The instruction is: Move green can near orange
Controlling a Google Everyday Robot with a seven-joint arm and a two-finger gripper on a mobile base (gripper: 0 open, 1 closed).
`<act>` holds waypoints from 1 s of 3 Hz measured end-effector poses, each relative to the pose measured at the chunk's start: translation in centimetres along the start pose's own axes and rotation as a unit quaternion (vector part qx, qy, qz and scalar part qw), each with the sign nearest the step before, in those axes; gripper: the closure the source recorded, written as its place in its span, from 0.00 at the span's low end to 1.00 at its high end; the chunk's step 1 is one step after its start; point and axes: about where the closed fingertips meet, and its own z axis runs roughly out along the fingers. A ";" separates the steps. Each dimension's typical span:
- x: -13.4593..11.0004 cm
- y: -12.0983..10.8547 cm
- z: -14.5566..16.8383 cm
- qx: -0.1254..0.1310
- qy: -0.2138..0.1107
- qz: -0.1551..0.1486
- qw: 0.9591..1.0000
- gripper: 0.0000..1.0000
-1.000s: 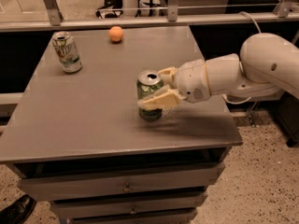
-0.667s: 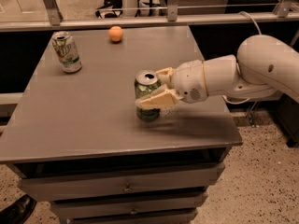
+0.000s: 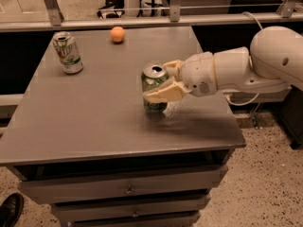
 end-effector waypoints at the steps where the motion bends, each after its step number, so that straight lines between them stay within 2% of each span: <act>1: 0.0 0.0 0.0 0.000 0.000 0.000 1.000 1.00; 2: -0.1 -1.4 1.4 0.006 -0.022 -0.010 1.000 1.00; 3: 1.0 -4.4 3.2 0.002 -0.031 -0.019 0.999 1.00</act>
Offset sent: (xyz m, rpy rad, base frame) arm 0.0458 0.0197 -0.0096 0.0970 -0.0777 -0.0095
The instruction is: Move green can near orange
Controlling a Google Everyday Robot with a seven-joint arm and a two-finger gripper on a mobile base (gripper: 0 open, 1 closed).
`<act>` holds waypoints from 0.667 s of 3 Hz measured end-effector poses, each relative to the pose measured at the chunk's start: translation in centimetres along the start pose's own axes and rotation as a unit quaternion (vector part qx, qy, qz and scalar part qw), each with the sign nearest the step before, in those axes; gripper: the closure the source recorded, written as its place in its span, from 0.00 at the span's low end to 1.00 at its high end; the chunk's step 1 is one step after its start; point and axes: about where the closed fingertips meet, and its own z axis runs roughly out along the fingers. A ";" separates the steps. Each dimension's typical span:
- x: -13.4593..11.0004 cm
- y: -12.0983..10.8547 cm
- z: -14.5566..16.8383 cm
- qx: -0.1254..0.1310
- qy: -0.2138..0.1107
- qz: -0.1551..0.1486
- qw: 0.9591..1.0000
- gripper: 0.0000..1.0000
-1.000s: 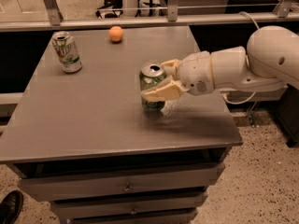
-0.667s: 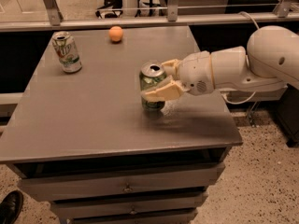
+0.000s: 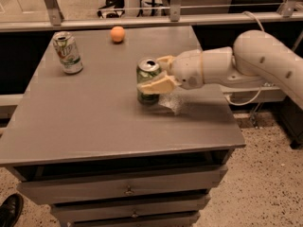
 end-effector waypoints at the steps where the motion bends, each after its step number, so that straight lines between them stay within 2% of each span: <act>1: -1.6 -7.5 1.9 0.008 -0.019 -0.040 0.999 1.00; 2: -4.1 -12.4 1.8 0.030 -0.030 -0.075 0.996 1.00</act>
Offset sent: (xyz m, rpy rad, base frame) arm 0.1916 -0.0166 0.1277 0.0600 -0.3424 -0.0649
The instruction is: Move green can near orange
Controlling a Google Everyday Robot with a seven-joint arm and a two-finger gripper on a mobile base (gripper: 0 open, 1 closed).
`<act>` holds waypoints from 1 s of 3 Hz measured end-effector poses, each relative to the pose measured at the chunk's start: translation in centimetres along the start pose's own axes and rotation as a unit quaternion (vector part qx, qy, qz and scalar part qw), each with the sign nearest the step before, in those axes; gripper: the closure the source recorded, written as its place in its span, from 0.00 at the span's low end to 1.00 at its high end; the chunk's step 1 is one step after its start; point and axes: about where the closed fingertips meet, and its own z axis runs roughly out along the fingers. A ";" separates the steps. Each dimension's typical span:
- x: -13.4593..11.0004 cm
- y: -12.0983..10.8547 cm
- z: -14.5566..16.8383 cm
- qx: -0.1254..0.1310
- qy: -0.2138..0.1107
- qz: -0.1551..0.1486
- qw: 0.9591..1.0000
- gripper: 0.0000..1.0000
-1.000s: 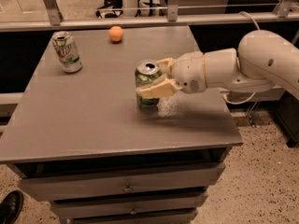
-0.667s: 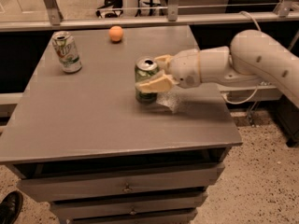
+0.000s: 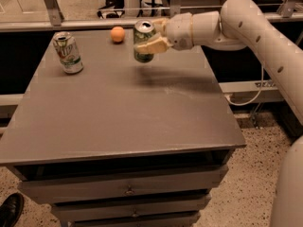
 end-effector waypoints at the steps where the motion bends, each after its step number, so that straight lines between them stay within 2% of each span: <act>1: -1.9 -4.7 -1.1 0.043 -0.009 -0.022 0.999 1.00; 2: -1.8 -7.7 -0.8 0.078 -0.017 -0.011 0.997 1.00; 3: -0.2 -10.4 0.7 0.111 -0.008 0.018 0.994 1.00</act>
Offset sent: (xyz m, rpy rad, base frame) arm 0.1176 -0.0305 0.0448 0.1312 -0.0662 -0.2768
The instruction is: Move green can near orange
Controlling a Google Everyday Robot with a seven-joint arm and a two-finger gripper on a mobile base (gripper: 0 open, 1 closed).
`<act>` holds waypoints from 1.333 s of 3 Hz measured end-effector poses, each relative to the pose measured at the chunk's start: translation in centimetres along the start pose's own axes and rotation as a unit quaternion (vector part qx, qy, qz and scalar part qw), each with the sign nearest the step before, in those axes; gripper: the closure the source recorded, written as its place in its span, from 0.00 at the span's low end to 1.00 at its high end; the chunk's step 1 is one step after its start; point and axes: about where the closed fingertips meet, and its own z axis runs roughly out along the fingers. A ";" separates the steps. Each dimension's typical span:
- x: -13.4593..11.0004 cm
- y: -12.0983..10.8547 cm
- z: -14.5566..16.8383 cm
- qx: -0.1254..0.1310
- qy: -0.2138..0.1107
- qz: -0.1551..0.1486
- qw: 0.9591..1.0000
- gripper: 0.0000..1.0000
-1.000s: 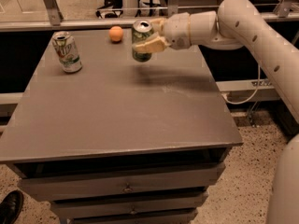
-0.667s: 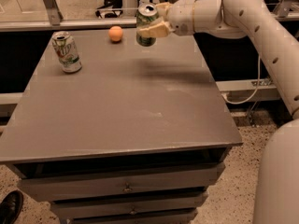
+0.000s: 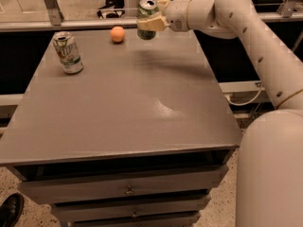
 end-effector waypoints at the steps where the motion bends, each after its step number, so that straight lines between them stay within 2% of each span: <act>1: 2.1 -1.4 1.8 0.021 0.024 0.031 0.999 1.00; 2: 4.1 -2.0 3.5 0.028 0.041 0.060 0.997 1.00; 4: 5.8 -2.7 5.9 0.032 0.044 0.101 0.993 1.00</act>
Offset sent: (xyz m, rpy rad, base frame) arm 0.0658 0.0093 -0.0575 0.0036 0.1898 -0.1473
